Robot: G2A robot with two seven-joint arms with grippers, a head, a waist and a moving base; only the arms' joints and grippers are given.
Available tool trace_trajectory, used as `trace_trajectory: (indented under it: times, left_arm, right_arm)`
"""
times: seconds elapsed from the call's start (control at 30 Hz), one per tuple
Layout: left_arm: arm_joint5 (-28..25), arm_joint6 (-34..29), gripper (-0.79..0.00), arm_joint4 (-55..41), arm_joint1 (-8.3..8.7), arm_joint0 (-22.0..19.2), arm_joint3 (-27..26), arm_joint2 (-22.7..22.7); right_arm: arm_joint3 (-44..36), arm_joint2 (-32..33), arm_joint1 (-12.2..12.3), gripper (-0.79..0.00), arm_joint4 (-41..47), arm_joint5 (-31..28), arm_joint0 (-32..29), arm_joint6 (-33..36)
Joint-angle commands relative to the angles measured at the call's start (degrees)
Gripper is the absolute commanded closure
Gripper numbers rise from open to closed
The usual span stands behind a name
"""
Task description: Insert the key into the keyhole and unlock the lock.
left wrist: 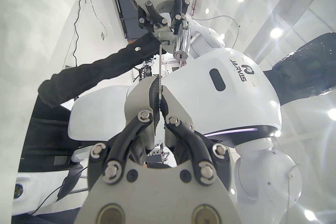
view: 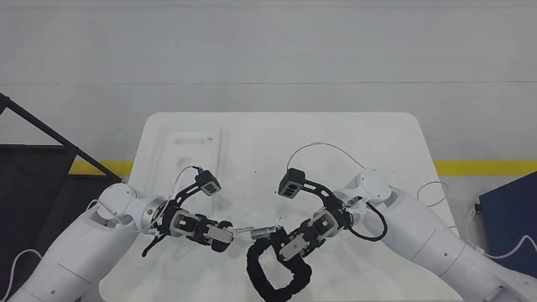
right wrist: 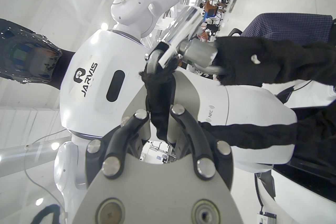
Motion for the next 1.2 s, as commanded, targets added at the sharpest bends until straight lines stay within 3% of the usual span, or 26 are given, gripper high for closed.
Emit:
trace_trajectory:
  times: [0.0,0.3,1.17]
  left_arm:
    - [-0.04,-0.08,0.0,0.17,0.07,0.71,-0.19,-0.73]
    - [-0.39,-1.27,0.0,-0.61,-0.18,2.7,-1.84,-2.54]
    - [1.46,-2.65,0.0,0.81,-1.84,2.04,-2.71,-4.31]
  right_arm:
    - [0.0,0.0,0.0,0.0,0.0,0.0,0.0,0.0]
    - [0.0,0.0,0.0,0.0,0.0,0.0,0.0,0.0]
    - [0.0,0.0,0.0,0.0,0.0,0.0,0.0,0.0]
